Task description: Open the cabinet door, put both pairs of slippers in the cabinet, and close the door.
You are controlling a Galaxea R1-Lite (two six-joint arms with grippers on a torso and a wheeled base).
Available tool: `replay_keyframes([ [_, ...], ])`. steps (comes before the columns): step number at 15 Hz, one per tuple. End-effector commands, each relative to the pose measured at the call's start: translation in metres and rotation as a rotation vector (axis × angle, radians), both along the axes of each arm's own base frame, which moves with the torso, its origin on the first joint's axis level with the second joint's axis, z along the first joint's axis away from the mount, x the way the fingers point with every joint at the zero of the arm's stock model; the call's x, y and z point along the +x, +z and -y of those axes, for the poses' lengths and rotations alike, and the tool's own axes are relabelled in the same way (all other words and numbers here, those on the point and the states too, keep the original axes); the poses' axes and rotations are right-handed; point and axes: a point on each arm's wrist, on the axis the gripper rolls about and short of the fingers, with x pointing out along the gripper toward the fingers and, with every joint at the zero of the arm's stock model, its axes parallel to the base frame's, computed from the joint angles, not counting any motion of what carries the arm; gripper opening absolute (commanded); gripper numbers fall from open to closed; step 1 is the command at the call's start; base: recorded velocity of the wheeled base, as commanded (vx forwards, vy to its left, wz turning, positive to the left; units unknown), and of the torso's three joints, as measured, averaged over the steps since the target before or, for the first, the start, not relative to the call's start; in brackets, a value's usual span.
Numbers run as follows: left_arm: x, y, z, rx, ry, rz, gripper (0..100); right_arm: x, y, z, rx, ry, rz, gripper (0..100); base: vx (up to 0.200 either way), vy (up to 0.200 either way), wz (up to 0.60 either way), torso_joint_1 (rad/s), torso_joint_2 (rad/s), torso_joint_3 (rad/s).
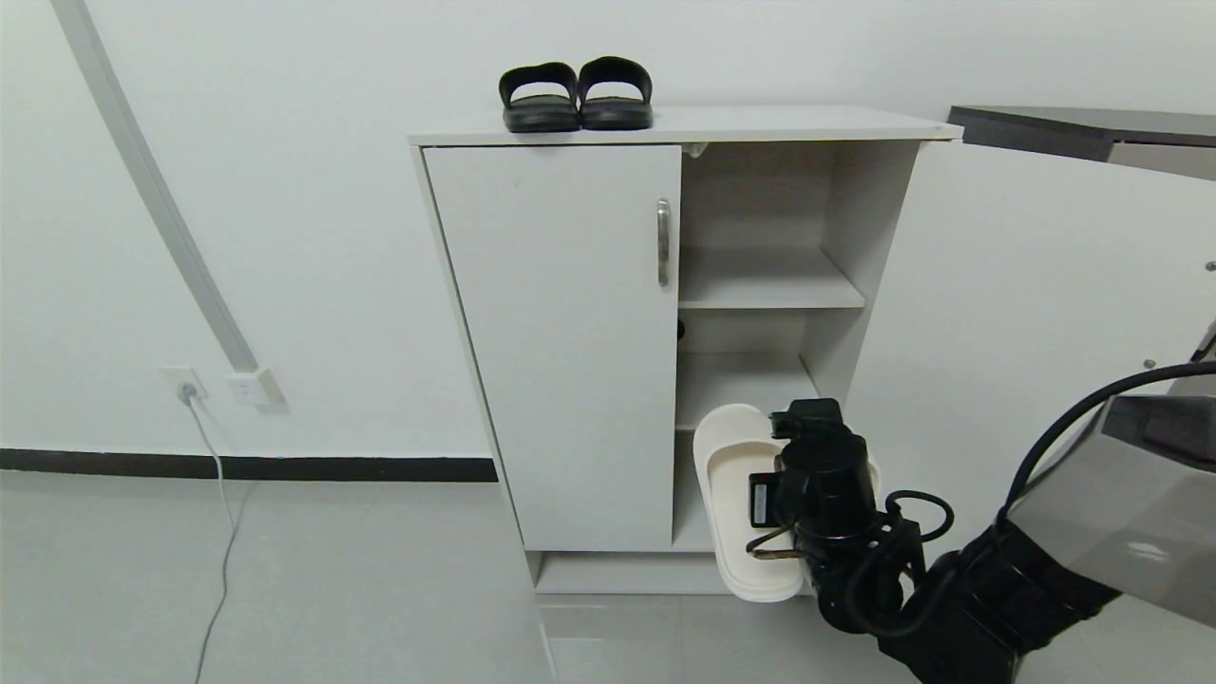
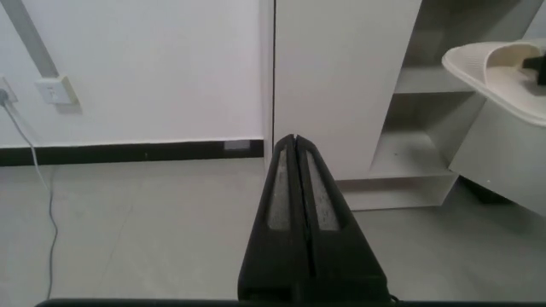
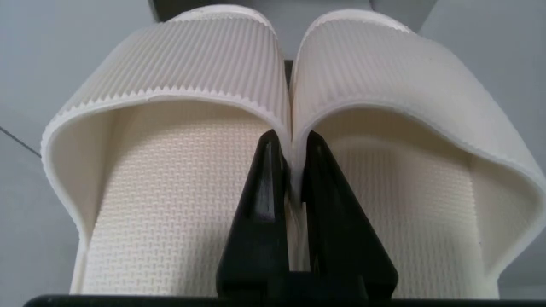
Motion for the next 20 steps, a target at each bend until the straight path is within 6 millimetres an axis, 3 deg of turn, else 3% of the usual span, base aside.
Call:
replay_keyframes([
  [1,0.0,0.0,0.0,0.0,0.0,-0.003,0,0.004,-0.007,-0.007,-0.002,0.003,-0.009,0,0.0,-0.2,0.0,0.002,0.0,0.002],
  [6,0.0,0.0,0.0,0.0,0.0,-0.003,0,0.004,-0.021,-0.012,-0.018,0.013,-0.035,0,0.0,-0.12,0.0,0.004,0.0,0.001],
  [12,0.0,0.0,0.0,0.002,0.0,-0.003,0,0.028,-0.053,-0.04,-0.001,0.075,-0.047,0,0.0,0.0,0.0,0.0,0.0,0.0],
  [20,0.0,0.0,0.0,0.002,0.0,-0.003,0,0.054,-0.072,-0.022,-0.023,-0.006,-0.065,0,0.0,0.0,0.0,0.0,0.0,0.0],
])
